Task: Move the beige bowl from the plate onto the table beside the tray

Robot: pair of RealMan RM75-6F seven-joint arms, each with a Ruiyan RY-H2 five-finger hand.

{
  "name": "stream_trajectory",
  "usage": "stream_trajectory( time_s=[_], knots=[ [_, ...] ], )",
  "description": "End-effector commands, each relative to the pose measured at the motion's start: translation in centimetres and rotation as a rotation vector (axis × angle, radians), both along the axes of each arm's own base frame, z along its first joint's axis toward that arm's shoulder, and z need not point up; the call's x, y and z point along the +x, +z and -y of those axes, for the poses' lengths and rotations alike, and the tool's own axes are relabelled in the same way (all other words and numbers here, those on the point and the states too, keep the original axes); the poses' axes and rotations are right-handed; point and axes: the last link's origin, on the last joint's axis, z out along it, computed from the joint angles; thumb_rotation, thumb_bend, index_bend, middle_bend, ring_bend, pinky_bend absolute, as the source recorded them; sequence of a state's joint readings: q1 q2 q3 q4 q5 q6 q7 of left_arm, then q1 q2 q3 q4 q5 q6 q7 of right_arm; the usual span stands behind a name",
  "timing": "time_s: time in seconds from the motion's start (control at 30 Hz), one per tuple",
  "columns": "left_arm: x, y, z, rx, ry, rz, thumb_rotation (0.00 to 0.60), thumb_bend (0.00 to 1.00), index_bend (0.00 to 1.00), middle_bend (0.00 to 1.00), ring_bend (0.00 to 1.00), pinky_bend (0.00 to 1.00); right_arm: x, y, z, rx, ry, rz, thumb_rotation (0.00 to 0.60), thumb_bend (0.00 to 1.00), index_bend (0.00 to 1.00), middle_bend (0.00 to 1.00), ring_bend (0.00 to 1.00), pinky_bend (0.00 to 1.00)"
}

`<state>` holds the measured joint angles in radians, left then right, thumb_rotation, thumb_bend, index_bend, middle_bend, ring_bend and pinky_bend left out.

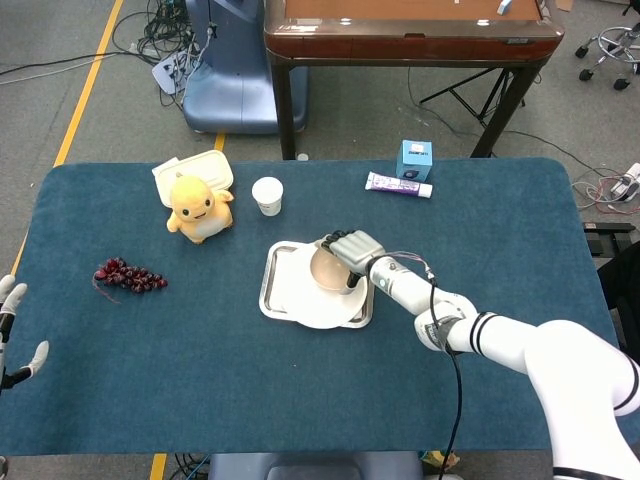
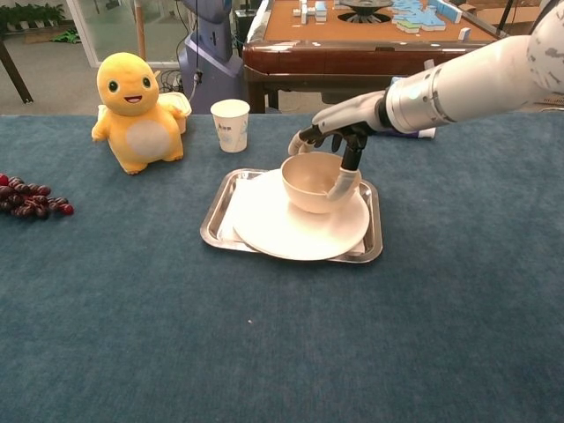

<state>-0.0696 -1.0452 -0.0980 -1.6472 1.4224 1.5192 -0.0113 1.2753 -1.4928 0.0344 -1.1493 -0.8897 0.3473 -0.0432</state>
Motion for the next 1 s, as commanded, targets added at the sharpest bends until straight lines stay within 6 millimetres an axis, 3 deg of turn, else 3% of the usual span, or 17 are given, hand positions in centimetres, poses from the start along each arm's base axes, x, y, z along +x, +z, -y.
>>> stream_trajectory(
  time_s=[0.03, 0.3, 0.53, 0.7, 1.0],
  knots=[
    [-0.1, 0.0, 0.0, -0.002, 0.000, -0.002, 0.600, 0.32, 0.00, 0.00, 0.00, 0.00, 0.3, 0.4, 0.2, -0.006, 0.002, 0.006, 0.600, 0.29, 0.11, 0.21, 0.07, 0.14],
    [0.1, -0.1, -0.2, -0.005, 0.002, -0.008, 0.600, 0.32, 0.00, 0.00, 0.00, 0.00, 1.5, 1.6, 0.1, -0.017, 0.028, 0.008, 0.600, 0.29, 0.11, 0.21, 0.07, 0.14],
    [0.2, -0.2, -0.5, -0.008, 0.007, -0.018, 0.600, 0.32, 0.00, 0.00, 0.00, 0.00, 1.1, 3.5, 0.1, -0.051, 0.023, 0.004, 0.600, 0.29, 0.11, 0.21, 0.07, 0.14],
    [-0.1, -0.5, -0.3, -0.010, 0.015, -0.031, 0.600, 0.32, 0.00, 0.00, 0.00, 0.00, 0.2, 5.3, -0.4, -0.076, 0.019, -0.010, 0.600, 0.29, 0.11, 0.21, 0.07, 0.14],
    [0.0, -1.0, -0.3, -0.015, 0.013, -0.052, 0.600, 0.32, 0.00, 0.00, 0.00, 0.00, -3.0, 9.0, -3.1, -0.105, -0.015, -0.037, 0.600, 0.29, 0.11, 0.21, 0.07, 0.14]
  ],
)
